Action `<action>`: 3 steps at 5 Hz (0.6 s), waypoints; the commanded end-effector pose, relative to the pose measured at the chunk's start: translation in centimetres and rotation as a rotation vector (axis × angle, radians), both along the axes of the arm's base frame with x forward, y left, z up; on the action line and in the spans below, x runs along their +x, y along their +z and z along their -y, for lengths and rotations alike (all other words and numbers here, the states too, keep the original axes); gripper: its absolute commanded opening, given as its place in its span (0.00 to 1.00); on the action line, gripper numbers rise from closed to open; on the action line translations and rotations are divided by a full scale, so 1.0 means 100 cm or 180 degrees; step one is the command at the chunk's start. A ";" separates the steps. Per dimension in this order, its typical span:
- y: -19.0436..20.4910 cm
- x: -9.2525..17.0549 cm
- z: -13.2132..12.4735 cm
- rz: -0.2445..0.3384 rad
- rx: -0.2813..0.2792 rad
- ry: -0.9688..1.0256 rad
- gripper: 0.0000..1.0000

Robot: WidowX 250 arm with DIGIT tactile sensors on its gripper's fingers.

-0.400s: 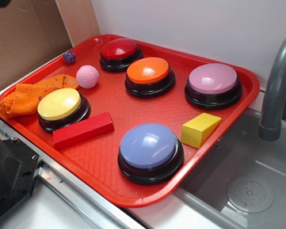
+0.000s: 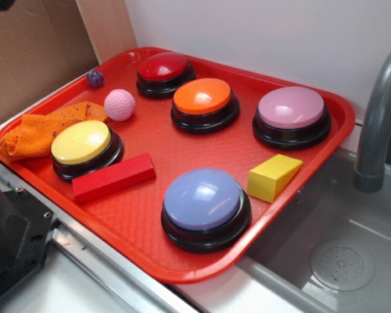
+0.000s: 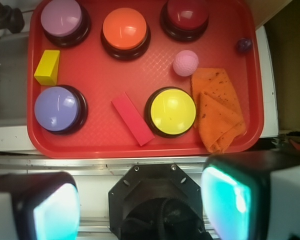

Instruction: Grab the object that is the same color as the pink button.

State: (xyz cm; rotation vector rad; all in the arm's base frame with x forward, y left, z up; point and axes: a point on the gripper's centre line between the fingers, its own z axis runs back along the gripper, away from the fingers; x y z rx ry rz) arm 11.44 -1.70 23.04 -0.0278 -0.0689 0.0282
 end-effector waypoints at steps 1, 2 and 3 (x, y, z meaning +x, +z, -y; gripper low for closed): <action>-0.033 0.039 -0.025 0.0158 0.0276 0.0230 1.00; -0.058 0.059 -0.048 0.0142 0.0451 0.0446 1.00; -0.088 0.076 -0.067 0.0138 0.0573 0.0619 1.00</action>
